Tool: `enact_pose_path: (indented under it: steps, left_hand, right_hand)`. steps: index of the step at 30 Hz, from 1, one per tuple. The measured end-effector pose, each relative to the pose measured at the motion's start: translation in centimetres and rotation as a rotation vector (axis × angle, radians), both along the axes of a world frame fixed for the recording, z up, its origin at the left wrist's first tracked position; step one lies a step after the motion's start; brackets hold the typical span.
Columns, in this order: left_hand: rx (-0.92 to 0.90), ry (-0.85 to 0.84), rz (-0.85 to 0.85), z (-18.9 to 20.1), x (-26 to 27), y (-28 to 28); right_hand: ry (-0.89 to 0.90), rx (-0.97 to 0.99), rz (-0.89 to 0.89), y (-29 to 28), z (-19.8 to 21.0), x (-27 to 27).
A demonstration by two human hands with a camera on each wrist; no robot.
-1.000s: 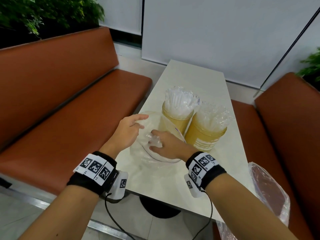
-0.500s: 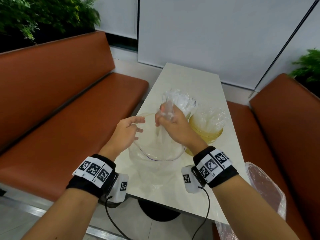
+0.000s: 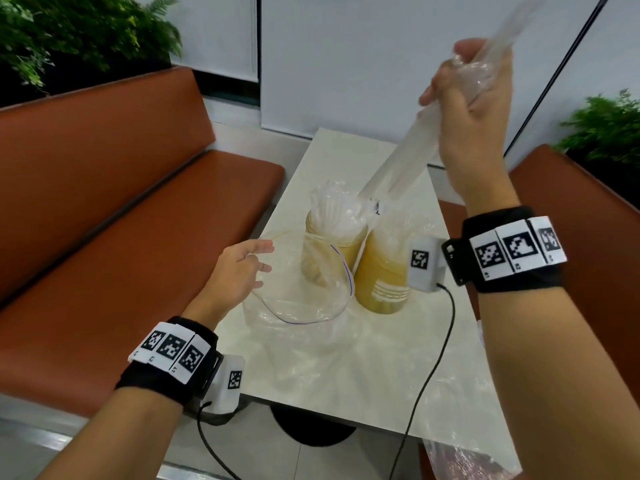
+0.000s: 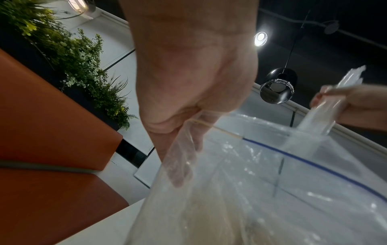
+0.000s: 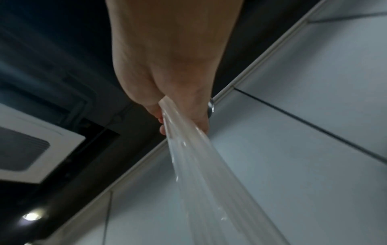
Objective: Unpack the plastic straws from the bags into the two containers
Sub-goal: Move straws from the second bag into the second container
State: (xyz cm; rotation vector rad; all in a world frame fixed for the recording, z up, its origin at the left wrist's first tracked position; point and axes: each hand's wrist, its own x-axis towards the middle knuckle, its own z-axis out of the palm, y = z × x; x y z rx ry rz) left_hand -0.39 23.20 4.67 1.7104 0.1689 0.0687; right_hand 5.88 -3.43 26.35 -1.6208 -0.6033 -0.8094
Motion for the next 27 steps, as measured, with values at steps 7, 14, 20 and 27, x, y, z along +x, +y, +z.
enact_pose_path:
  steps: [7,14,20,27]
  left_hand:
    - [-0.011,-0.007,0.010,0.2,0.3,-0.1]
    - [-0.006,0.000,0.019,0.2,0.6,-0.5]
    - [-0.017,0.008,0.034,0.4,0.8,-0.6]
    - [-0.010,0.000,0.037,0.4,1.3,-1.3]
  right_hand:
    - [0.114,-0.066,-0.187,-4.5,-4.2,4.7]
    - [0.336,0.029,-0.174,-4.8,-9.0,7.1]
    - [0.532,0.058,-0.271,-5.3,-12.8,8.0]
    - [0.641,-0.206,-0.330,-5.8,-16.0,8.1]
